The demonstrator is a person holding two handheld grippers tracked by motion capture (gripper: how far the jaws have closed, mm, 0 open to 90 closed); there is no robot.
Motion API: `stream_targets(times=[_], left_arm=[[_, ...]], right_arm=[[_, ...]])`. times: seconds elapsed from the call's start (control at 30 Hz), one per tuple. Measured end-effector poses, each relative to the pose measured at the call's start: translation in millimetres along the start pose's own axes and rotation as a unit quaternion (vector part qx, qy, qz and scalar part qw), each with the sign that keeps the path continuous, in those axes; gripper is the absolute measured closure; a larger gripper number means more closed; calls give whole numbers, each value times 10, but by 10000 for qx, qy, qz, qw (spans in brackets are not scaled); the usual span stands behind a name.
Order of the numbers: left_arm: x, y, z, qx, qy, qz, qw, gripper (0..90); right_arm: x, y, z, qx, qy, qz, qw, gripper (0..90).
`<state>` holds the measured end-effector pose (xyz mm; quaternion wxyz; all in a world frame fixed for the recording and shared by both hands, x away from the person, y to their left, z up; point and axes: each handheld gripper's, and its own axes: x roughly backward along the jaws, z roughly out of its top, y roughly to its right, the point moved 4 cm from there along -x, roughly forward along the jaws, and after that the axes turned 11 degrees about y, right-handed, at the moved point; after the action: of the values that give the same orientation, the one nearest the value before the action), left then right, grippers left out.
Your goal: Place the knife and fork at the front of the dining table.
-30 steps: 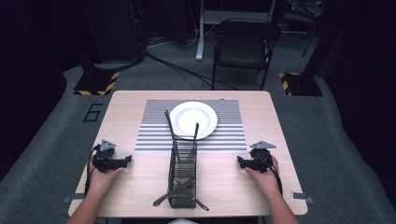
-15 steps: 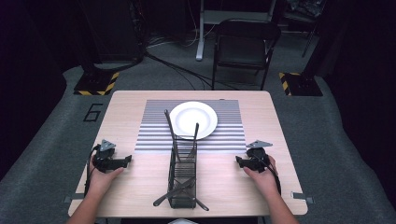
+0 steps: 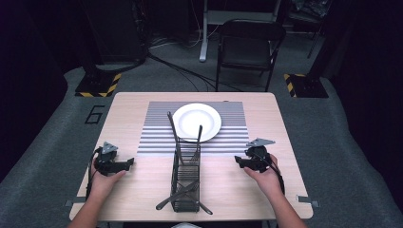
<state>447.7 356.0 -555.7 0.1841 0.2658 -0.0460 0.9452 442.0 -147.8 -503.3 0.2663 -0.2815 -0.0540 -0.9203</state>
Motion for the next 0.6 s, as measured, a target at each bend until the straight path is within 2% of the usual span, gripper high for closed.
stream_targets(times=[0.07,0.6], left_arm=[[-5,1,-1,2,31,24,10000,139],[1,0,0,-4,-10,5,10000,139]], right_arm=[[37,-61,105,164,58,95,9998,459],[76,-346,522,386,236,494,9978,492]])
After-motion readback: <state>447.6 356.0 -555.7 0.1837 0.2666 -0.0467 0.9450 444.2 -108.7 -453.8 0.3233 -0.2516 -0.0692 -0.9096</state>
